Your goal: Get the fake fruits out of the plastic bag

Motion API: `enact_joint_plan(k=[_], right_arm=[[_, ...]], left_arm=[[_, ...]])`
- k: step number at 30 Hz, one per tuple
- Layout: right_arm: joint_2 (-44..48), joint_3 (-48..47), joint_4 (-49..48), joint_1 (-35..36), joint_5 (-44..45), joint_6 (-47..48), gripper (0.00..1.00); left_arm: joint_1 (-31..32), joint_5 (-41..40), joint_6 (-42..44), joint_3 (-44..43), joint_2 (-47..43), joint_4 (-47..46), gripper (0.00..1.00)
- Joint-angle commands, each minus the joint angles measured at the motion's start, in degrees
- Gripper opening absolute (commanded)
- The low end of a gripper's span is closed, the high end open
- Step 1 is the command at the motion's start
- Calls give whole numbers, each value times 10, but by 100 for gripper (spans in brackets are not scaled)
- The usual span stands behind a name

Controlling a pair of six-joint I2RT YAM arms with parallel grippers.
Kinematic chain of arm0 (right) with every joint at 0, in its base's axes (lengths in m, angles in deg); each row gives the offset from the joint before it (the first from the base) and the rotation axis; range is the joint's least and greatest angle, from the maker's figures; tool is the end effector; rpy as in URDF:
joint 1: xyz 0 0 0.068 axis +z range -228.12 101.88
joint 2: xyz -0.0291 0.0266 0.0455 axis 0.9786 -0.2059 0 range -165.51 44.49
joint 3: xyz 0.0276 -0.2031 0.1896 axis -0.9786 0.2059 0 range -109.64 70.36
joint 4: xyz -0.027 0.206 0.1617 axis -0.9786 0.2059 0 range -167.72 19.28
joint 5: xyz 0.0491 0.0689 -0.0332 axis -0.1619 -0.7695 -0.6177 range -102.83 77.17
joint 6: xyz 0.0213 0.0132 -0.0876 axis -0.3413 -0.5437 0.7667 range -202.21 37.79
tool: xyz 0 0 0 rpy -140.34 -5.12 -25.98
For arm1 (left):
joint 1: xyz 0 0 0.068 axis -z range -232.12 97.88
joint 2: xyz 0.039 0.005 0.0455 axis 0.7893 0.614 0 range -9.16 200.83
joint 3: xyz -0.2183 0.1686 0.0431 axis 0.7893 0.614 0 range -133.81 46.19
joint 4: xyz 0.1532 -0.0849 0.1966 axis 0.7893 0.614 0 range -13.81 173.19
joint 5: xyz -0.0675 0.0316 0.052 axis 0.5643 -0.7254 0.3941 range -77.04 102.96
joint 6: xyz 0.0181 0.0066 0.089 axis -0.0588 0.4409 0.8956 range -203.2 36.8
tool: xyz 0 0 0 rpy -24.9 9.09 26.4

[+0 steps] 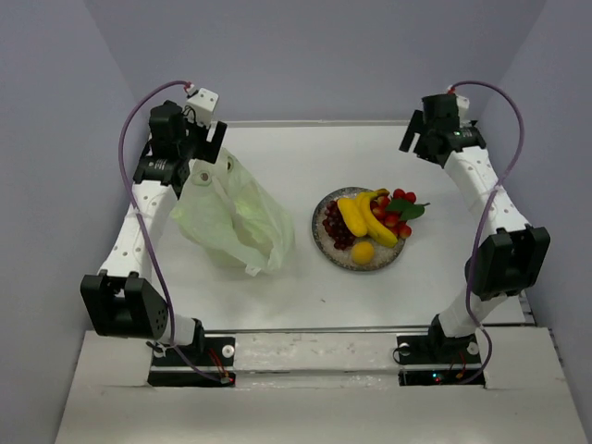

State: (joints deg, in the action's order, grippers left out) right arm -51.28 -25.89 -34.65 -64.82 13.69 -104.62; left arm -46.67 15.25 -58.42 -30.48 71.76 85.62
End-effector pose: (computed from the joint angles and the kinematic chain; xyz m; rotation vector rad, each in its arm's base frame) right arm 0.3994 0.0571 0.3452 0.4048 2.1915 -0.1986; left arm 0.3771 -0.0392 0.3854 0.5006 1.7437 0.2035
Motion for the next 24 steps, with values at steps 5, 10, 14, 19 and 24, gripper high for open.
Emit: enact_joint_plan(k=[5, 10, 14, 19, 24], right_arm=[[-6, 23, 39, -191, -127, -76, 100], [-27, 24, 51, -230, -144, -77, 100], [-52, 9, 83, -238, -128, -84, 100], [-39, 38, 71, -238, -97, -76, 100], [-12, 81, 37, -238, -88, -66, 100]], left_arm=[[-14, 29, -11, -117, -19, 152, 99], [-50, -1, 8, -145, -33, 203, 99], [-122, -38, 20, -99, -58, 205, 99], [-225, -75, 21, 10, -102, 171, 99], [-268, -125, 19, 91, -125, 107, 99]])
